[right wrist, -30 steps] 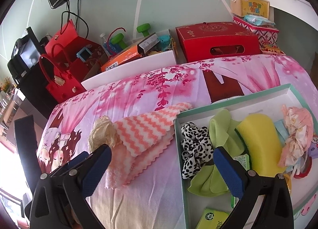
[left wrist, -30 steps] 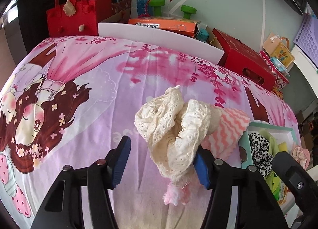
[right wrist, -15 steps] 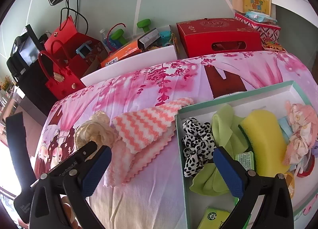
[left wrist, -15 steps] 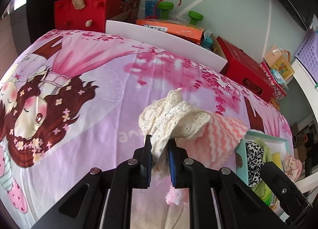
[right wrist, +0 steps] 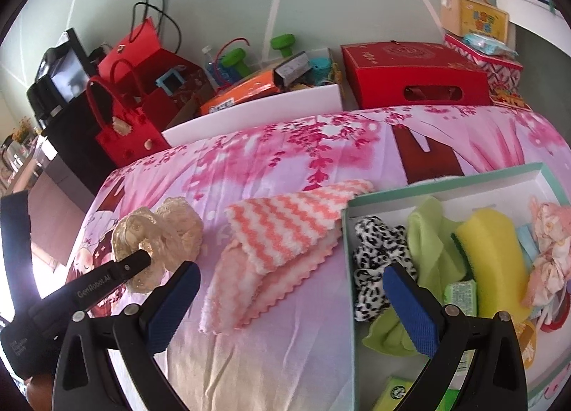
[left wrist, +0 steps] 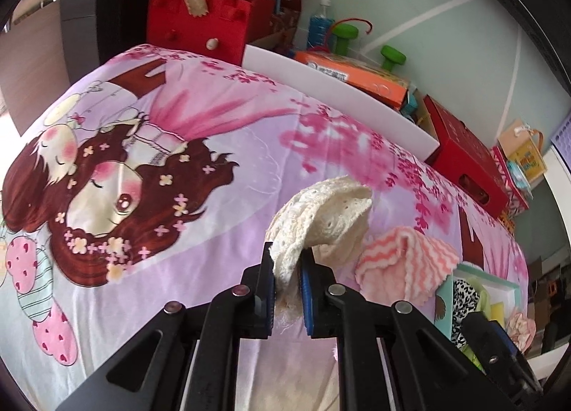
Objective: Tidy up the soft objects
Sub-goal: 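Grasp the pink-and-white striped towel with the right tool while the left tool holds the crochet cloth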
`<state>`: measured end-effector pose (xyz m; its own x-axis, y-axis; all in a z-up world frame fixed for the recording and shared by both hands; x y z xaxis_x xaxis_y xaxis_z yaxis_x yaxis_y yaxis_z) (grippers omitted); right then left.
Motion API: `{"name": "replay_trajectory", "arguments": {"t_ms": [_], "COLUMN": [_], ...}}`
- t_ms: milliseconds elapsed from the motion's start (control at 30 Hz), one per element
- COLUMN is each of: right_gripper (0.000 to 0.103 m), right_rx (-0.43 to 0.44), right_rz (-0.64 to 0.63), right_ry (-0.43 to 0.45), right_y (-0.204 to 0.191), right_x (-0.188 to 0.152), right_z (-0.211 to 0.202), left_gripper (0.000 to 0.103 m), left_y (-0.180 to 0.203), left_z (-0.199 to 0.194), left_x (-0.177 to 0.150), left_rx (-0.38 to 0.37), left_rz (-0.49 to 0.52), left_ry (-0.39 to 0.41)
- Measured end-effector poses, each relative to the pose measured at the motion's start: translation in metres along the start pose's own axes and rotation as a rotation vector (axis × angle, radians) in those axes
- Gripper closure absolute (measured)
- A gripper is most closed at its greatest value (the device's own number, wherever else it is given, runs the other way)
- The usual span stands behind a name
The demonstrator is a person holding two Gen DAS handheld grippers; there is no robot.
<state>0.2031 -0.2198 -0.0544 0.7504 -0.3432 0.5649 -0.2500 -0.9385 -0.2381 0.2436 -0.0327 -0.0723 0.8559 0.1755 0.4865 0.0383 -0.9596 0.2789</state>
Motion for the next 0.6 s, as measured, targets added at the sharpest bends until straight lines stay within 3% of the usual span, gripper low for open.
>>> {"name": "replay_trajectory", "arguments": {"t_ms": [233, 600], "right_gripper": [0.002, 0.027], "right_rx": [0.020, 0.046], "right_rz": [-0.075, -0.139], "right_ry": [0.006, -0.065], "right_y": [-0.022, -0.046], "right_x": [-0.002, -0.020], "right_z": [0.003, 0.029], "left_gripper": [0.091, 0.091], "left_y": [-0.013, -0.027], "left_z": [-0.014, -0.023], "left_x": [0.005, 0.007], "left_rx": [0.025, 0.043], "left_rz": [-0.040, -0.083], "left_ry": [0.027, 0.041]}}
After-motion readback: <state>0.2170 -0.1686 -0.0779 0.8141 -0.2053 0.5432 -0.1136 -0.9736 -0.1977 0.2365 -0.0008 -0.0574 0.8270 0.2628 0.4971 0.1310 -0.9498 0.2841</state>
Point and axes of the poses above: each gripper's, at about its wrist camera, not at the fingertips, and z roughly the way its jaws point, y to its right, x to its top, the point moved 9 cm from there along z, roughly the way its jaws point, and after that the axes turned 3 degrees about -y, right-handed, at the moved point
